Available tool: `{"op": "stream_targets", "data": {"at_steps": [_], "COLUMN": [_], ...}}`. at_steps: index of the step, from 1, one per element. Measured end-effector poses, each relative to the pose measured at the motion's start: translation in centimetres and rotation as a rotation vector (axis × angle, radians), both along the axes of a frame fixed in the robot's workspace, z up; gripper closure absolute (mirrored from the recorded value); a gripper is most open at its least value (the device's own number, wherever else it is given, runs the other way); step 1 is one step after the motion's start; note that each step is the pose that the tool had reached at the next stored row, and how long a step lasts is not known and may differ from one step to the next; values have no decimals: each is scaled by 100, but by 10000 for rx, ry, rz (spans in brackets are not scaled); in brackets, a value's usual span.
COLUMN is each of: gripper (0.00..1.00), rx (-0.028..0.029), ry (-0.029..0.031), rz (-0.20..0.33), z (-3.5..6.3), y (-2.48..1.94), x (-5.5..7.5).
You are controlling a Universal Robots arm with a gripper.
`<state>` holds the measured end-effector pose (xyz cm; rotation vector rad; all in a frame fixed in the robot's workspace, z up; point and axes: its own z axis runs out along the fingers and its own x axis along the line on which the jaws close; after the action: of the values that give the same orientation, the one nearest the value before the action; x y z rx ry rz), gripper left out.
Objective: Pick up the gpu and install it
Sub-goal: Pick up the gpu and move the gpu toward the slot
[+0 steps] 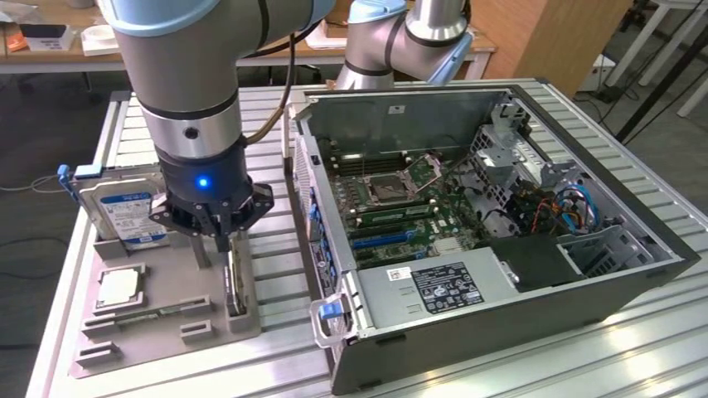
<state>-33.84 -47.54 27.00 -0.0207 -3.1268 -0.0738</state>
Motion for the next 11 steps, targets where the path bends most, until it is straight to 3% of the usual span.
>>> {"op": "stream_targets", "data": {"at_steps": [6,11], "gripper": [89,65], "rx": [0,0], "ry": [-1,0], "rz": [0,0], "z": [-2,-3], "y": [0,0], "x": [0,0]}}
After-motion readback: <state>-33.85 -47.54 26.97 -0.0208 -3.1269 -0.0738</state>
